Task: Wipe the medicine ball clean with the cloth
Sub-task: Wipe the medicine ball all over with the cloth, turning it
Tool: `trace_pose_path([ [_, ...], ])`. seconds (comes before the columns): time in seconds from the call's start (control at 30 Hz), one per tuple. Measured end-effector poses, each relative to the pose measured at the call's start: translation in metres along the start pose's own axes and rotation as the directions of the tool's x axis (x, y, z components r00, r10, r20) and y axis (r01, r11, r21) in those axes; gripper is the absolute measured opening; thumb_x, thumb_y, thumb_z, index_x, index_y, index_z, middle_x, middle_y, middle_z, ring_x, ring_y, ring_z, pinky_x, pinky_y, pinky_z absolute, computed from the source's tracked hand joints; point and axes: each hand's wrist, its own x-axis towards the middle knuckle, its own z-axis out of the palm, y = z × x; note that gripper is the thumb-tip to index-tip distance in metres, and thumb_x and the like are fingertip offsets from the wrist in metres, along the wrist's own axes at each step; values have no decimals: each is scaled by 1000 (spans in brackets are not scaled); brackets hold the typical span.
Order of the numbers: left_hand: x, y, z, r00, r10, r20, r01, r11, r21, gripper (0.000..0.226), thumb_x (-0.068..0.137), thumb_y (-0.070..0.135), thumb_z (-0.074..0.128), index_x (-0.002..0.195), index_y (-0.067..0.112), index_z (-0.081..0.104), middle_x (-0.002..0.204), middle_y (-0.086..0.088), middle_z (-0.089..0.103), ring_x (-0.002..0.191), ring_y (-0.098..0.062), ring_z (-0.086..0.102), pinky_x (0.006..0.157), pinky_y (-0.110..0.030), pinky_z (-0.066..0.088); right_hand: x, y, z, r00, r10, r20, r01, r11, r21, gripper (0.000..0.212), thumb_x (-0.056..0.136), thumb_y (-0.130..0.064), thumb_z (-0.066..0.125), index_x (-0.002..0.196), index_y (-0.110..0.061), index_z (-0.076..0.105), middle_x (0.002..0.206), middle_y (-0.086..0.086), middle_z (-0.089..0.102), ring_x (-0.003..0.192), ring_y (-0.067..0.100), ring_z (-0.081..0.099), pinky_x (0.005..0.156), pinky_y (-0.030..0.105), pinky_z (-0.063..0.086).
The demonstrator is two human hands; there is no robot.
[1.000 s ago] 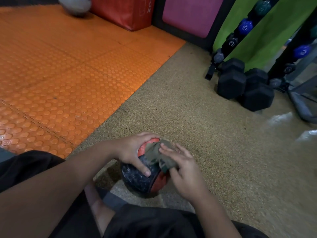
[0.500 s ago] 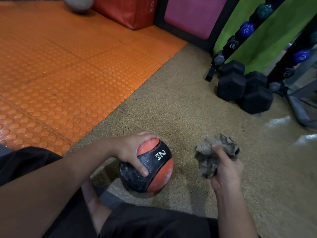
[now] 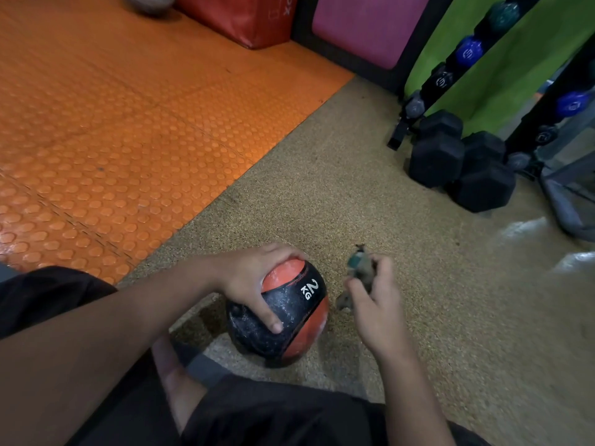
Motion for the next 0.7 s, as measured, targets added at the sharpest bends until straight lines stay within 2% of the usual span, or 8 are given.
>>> trace_pose_path([
  [0.07, 2, -3, 0, 999, 21, 26, -22, 998, 51, 134, 51, 76, 92, 157, 50, 15, 162, 21, 20, 149, -12, 27, 121, -45, 35, -2, 2, 10, 986, -145, 81, 160, 963, -218, 16, 100, -18, 58, 107, -33, 55, 103, -13, 58, 93, -4, 58, 78, 28, 46],
  [0.1, 3, -4, 0, 999, 27, 30, -29, 997, 74, 137, 50, 79, 91, 158, 49, 13, 163, 22, 18, 151, -13, 25, 124, -48, 33, -2, 5, 16, 974, -204, 100, 226, 918, -327, 15, 100, -22, 58, 112, -31, 59, 105, -15, 54, 97, -3, 54, 82, 30, 45],
  [0.17, 3, -3, -1, 999, 29, 29, -32, 996, 84, 138, 51, 75, 93, 160, 47, 13, 165, 20, 17, 152, -11, 23, 126, -45, 29, -1, 7, 24, 959, -236, 154, 282, 827, -487, 26, 98, -29, 56, 122, -33, 61, 109, -13, 50, 101, 8, 54, 88, 38, 50],
  [0.3, 2, -5, -1, 998, 54, 22, -55, 997, 49, 135, 53, 67, 97, 159, 50, 15, 165, 19, 17, 153, -10, 23, 127, -42, 28, -17, -4, 27, 922, -297, 249, 387, 687, -614, 46, 85, -25, 57, 129, -37, 62, 114, -7, 49, 103, 19, 51, 86, 43, 50],
  [0.43, -1, -10, -1, 998, 48, 39, -49, 999, 19, 137, 53, 63, 99, 160, 50, 15, 166, 17, 16, 155, -11, 20, 128, -41, 25, -39, -10, 30, 835, -404, 373, 548, 553, -628, 52, 80, -19, 63, 129, -38, 63, 122, -1, 58, 99, 23, 53, 79, 40, 50],
  [0.5, 0, -7, 0, 999, 33, 32, -34, 999, 39, 137, 55, 65, 97, 162, 47, 13, 167, 17, 14, 155, -12, 20, 127, -41, 25, -26, 2, 25, 854, -400, 333, 516, 572, -637, 51, 82, -17, 62, 129, -39, 66, 120, -3, 64, 96, 22, 53, 78, 40, 52],
  [0.63, 2, 1, 1, 1000, -2, 20, 1, 997, 72, 136, 58, 67, 95, 163, 46, 11, 167, 17, 14, 151, -13, 24, 123, -38, 28, 1, 18, 16, 947, -283, 151, 310, 687, -657, 53, 84, -8, 64, 129, -36, 69, 101, -7, 66, 90, 19, 49, 78, 45, 54],
  [0.7, 4, 1, 0, 1000, -4, 28, 2, 998, 56, 137, 57, 64, 97, 163, 46, 12, 166, 15, 16, 151, -13, 25, 123, -35, 28, -15, 5, 27, 919, -344, 193, 379, 633, -675, 53, 80, -13, 59, 126, -38, 66, 98, -5, 63, 90, 22, 50, 76, 43, 51],
])
